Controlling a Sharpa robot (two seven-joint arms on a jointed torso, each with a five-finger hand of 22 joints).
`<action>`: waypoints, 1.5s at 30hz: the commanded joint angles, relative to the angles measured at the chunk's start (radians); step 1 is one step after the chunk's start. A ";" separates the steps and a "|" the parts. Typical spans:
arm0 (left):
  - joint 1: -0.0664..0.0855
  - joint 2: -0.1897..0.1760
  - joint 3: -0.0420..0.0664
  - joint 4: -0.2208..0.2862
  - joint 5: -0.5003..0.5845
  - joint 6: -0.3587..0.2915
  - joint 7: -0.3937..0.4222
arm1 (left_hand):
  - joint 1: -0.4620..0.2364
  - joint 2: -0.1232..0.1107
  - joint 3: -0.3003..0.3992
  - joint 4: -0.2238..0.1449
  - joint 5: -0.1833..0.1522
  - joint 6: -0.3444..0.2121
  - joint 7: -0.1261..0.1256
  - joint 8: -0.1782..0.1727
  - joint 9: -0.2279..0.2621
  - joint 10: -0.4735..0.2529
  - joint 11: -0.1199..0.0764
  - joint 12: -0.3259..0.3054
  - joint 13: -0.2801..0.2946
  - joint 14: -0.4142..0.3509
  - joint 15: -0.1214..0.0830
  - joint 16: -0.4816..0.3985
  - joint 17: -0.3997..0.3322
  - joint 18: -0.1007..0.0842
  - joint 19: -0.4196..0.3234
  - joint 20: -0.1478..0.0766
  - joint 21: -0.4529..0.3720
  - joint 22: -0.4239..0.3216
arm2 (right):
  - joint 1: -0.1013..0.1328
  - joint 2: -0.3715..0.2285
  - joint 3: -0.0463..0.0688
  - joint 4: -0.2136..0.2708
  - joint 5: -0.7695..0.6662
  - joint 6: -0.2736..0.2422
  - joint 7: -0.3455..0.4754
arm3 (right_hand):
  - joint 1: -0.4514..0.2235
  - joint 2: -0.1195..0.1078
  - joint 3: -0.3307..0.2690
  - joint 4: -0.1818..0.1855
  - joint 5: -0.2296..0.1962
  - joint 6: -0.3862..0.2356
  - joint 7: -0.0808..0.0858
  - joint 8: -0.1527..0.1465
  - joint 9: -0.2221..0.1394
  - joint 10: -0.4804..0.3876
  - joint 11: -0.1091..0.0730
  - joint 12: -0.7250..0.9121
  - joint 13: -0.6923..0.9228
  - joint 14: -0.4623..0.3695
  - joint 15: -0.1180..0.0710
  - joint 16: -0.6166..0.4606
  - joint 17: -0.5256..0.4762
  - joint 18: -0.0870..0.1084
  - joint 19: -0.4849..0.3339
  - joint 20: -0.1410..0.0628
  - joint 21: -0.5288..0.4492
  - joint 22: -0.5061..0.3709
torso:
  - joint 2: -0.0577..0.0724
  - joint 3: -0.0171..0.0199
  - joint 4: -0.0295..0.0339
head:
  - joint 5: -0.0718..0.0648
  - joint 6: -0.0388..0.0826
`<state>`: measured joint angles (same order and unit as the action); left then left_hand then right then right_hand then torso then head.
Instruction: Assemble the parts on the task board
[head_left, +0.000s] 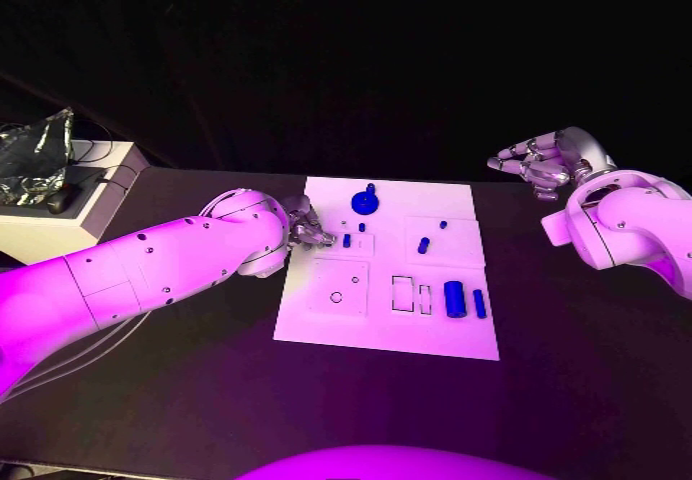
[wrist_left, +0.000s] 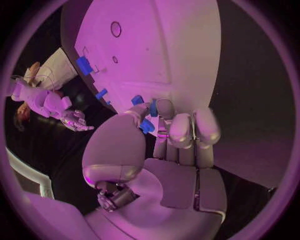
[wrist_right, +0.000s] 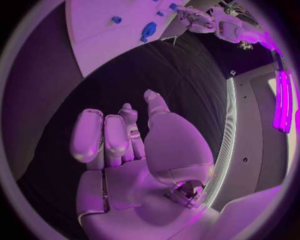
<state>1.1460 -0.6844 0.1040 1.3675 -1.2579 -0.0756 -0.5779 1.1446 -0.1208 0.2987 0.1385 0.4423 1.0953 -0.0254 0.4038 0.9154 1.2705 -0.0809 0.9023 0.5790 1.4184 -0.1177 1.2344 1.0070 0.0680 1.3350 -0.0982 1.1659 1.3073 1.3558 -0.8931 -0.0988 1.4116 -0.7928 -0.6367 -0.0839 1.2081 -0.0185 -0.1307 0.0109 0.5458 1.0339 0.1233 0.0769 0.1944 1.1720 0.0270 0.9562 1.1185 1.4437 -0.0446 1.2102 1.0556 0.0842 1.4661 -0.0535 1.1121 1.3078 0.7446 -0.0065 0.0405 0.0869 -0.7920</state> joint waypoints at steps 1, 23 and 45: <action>-0.010 0.001 -0.008 -0.004 0.002 0.035 -0.025 | -0.008 -0.006 -0.023 0.013 0.004 0.002 -0.002 0.003 0.000 0.003 -0.003 0.001 0.001 0.000 0.002 0.004 0.001 -0.011 0.000 -0.005 0.001 0.093 | 0.000 0.000 0.000 0.001 -0.009 -0.003 0.011 | -0.004 0.006 -0.001 0.003 0.007 0.001 0.006 -0.006 -0.001 -0.002 -0.003 -0.006 0.001 0.001 -0.004 -0.004 0.000 0.005 0.040 -0.008 -0.006 0.149 | 0.000 -0.0001 0.0008 | 0.000 0.001; -0.010 0.003 -0.007 -0.002 0.002 0.019 -0.020 | 0.010 -0.018 -0.137 0.098 0.005 0.007 0.000 0.008 0.002 0.002 -0.002 0.005 -0.001 0.000 0.002 0.003 0.004 -0.013 0.000 -0.008 -0.001 0.092 | 0.000 0.001 0.000 -0.002 -0.009 -0.003 0.011 | -0.001 0.004 -0.001 0.002 0.007 -0.001 0.007 -0.007 -0.001 -0.003 -0.003 -0.009 0.000 0.000 -0.004 -0.006 -0.003 0.005 0.039 -0.008 -0.008 0.148 | 0.000 0.0003 -0.0001 | 0.000 0.002; -0.010 -0.001 -0.007 0.012 -0.008 0.020 -0.016 | 0.001 -0.053 -0.152 0.125 0.005 0.004 0.003 0.011 0.005 -0.003 0.001 0.005 -0.002 -0.002 0.003 -0.002 0.000 -0.012 -0.003 -0.010 -0.008 0.089 | -0.001 0.002 0.000 -0.005 -0.009 -0.001 0.017 | -0.003 -0.002 -0.003 0.002 0.007 -0.002 0.007 -0.007 -0.001 -0.004 -0.003 -0.010 -0.002 0.000 -0.004 -0.007 -0.003 0.005 0.039 -0.008 -0.009 0.148 | 0.000 0.0001 -0.0005 | 0.001 0.004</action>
<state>1.1416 -0.6859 0.1013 1.3774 -1.2619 -0.0784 -0.5856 1.1485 -0.1644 0.1505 0.2623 0.4422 1.1003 -0.0303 0.4120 0.9197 1.2707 -0.0838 0.9023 0.5779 1.4184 -0.1177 1.2344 1.0078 0.0682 1.3312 -0.1021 1.1620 1.3073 1.3555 -0.8915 -0.0988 1.4064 -0.7928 -0.6396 -0.0828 1.2081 -0.0185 -0.1307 0.0109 0.5498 1.0339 0.1230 0.0769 0.1945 1.1733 0.0283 0.9502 1.1183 1.4437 -0.0445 1.2064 1.0534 0.0842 1.4661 -0.0535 1.1074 1.3073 0.7441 -0.0068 0.0408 0.0867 -0.7890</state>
